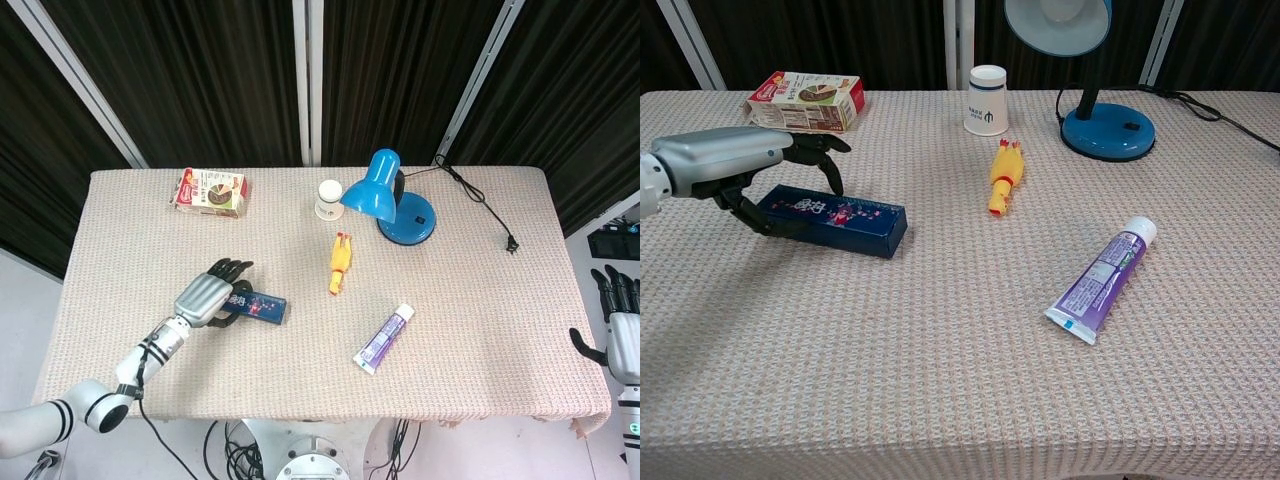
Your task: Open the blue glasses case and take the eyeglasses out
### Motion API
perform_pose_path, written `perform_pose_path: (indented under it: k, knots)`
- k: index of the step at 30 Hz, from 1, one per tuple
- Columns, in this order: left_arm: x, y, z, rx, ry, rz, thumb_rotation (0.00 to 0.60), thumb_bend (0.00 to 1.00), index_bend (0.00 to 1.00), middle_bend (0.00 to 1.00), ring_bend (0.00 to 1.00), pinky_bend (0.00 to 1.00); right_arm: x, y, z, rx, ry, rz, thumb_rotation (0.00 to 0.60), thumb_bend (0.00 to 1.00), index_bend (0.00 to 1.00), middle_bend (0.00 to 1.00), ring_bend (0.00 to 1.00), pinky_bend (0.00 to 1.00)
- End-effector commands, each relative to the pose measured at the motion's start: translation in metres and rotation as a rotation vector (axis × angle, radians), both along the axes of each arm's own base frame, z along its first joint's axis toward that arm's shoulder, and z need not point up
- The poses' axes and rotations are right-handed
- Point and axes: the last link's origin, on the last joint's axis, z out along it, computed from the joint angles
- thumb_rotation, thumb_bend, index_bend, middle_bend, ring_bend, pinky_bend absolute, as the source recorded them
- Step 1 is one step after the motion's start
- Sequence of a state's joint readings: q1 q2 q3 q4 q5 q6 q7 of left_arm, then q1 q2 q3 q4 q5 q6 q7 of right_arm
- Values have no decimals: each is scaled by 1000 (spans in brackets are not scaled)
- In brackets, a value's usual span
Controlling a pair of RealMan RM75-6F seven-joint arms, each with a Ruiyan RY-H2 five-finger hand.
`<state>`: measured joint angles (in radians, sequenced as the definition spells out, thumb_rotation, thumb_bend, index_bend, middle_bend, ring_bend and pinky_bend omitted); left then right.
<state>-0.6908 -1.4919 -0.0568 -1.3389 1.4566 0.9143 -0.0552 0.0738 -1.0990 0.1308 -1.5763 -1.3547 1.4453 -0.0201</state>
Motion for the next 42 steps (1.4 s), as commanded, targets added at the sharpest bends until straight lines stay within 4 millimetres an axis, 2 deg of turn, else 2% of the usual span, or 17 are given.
perform_pose_path:
  k: [1, 9, 19, 28, 42]
  knots:
    - [0, 0, -1, -8, -3, 1, 600, 381, 340, 23, 0, 0, 0, 0, 0, 1, 0, -1, 600, 211, 0, 0, 0, 0]
    - [0, 1, 0, -14, -11, 15, 600, 470, 383, 28, 0, 0, -1, -1, -2, 6, 0, -4, 600, 209, 0, 0, 0, 0]
    - [7, 4, -1, -19, -27, 48, 600, 583, 496, 42, 0, 0, -2, 0, -2, 3, 0, -5, 600, 210, 0, 0, 0, 0]
    - [14, 9, 3, -33, -41, 102, 600, 615, 595, 73, 0, 0, -4, -1, -2, 5, -3, -8, 600, 210, 0, 0, 0, 0]
    - [28, 17, 11, -127, -63, 221, 600, 627, 607, 94, 0, 0, -4, -2, -3, 12, -3, -7, 600, 210, 0, 0, 0, 0]
